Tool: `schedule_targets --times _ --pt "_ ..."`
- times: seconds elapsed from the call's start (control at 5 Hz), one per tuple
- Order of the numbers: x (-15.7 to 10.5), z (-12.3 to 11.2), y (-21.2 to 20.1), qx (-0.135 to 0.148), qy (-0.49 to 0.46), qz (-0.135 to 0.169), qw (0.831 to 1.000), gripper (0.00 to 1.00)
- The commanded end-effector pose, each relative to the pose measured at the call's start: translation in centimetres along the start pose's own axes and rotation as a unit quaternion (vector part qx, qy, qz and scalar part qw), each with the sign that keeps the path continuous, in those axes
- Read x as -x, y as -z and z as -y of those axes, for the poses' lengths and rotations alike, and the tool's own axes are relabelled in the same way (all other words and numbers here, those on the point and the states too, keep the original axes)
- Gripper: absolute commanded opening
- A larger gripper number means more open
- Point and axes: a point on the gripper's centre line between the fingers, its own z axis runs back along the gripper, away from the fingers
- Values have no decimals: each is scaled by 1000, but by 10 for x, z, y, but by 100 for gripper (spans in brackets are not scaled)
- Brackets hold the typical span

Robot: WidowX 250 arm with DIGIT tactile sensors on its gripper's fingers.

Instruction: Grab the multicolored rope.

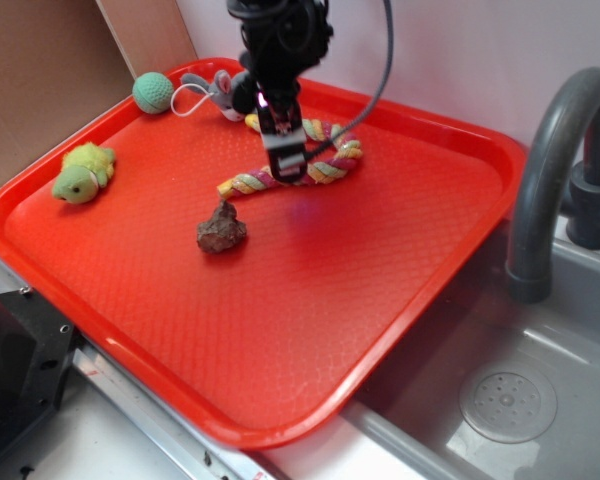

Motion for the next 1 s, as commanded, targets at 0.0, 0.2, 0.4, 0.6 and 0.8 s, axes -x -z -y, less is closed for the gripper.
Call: schedule_targets --times 0.0,0.2,0.4,0.6,0.8 --pt "-6 7 16 5 40 7 999 100" --pt "-4 8 29 9 58 -7 998 100" --pt "-5 10 33 10 69 -8 998 0" --pt "-5 10 35 9 70 -10 997 0" --pt "-4 11 35 8 70 -10 997 0"
